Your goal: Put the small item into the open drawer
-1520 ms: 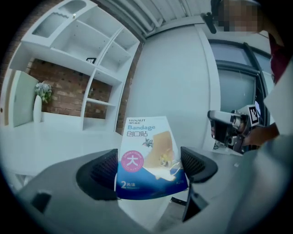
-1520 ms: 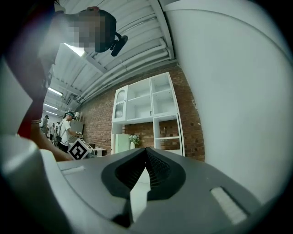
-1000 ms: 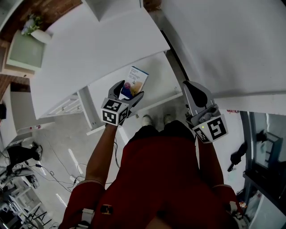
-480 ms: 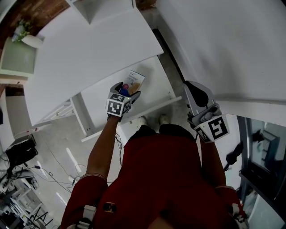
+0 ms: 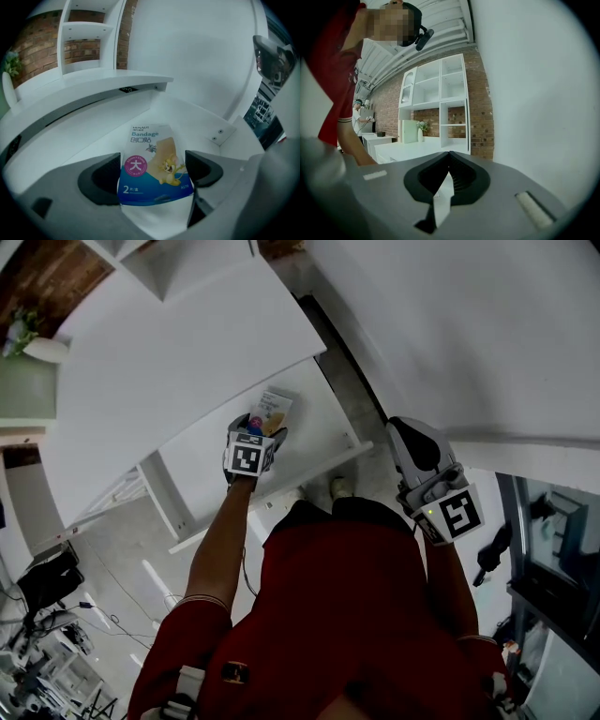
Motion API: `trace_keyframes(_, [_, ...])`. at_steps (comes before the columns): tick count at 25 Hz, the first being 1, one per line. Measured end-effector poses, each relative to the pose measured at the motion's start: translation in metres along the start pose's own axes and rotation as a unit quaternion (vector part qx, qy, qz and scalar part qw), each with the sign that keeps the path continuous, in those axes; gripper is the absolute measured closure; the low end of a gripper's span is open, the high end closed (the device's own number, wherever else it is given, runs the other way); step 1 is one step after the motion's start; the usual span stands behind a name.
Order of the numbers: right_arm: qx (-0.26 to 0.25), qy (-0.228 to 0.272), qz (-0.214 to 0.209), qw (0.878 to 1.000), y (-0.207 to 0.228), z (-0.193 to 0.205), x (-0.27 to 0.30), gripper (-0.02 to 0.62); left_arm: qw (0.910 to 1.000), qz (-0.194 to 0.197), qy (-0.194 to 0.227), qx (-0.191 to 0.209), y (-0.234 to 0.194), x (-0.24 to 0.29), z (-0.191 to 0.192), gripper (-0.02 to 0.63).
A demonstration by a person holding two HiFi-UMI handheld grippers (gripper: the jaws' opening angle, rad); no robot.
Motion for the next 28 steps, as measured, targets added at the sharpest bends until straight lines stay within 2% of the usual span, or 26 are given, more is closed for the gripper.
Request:
trace_keyframes(9, [0.001,-0.013,-0.005,1.0,-0.001,0.009,0.001,0.584,0.9998,-0.016,-0.003,0.006,-0.006,0.01,0.004,0.169])
trace_keyframes(12, [0.002,-0.014,-0.011,1.0,0.0,0.011,0.0,0.584,0.9996,-0.023,-0.006,0.017,-0.005,0.008,0.003,0.144])
trace_keyframes(15, [0.009,-0.009,-0.016,1.0,0.001,0.012,0.002,0.584,0.9993,-0.03,0.006,0.02,-0.005,-0.002,-0.004,0.141])
trace_keyframes(22, [0.034,0.016,-0.057,0.998,-0.007,0.011,0.009,0.584,0.9937,-0.042,0.102,0.02,0.019,-0.056,-0.051,0.172])
trace_keyframes(25, [0.027,0.02,-0.07,0.997,-0.01,0.009,0.013,0.584,0.9862,-0.039,0.159,0.023,0.038,-0.087,-0.077,0.203])
trace_keyframes(28, [0.03,0.026,-0.089,0.995,-0.016,0.007,0.015,0.584,0.9741,-0.032,0.223,0.022,0.059,-0.122,-0.104,0.238])
Point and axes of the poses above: the fingertips, and each gripper's own axes: x forward along the fingers, y to its right, z out of its underside, the point moved 3 cm from there along -x, backward along the fingers, and after that the axes turned 3 degrees about y, right-handed, at the moved point
